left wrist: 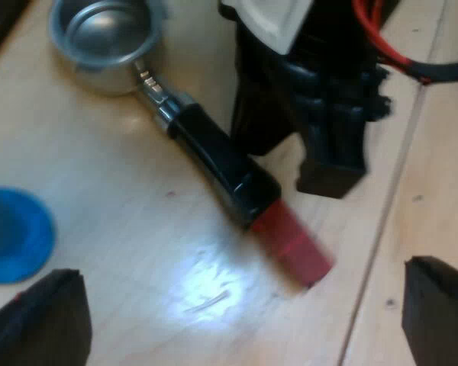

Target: Put the handle in the coffee machine

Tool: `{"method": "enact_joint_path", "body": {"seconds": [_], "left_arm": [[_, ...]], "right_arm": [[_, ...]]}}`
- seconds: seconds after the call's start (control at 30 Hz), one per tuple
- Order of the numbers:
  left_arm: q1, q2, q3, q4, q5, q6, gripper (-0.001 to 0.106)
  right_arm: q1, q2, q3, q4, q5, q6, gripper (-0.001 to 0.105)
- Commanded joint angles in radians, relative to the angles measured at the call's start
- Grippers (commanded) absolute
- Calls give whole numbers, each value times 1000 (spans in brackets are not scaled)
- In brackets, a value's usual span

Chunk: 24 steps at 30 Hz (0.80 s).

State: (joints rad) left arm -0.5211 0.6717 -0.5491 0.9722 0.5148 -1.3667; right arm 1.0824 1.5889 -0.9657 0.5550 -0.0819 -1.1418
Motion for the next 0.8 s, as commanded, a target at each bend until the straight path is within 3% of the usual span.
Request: {"method": "enact_joint_path", "body": {"seconds": [0.03,0.13,0.27,0.37,0.8], "left_arm": [[1,-7,-3,10,-76,2,84],[1,-7,-3,9,-160,30,84],[1,-7,-3,9,-183,41,84],[13,-7,-3,13,-209,57,84],[12,-7,-3,17,-209,57,84]], "right_arm": [[4,10,-3,-91,-14,40,0],[4,34,-3,-178,-33,93,0],[5,62,-3,-268,-36,146,0],[5,70,-3,-290,-36,146,0],[9,14,-3,-208,-51,131,0]]}}
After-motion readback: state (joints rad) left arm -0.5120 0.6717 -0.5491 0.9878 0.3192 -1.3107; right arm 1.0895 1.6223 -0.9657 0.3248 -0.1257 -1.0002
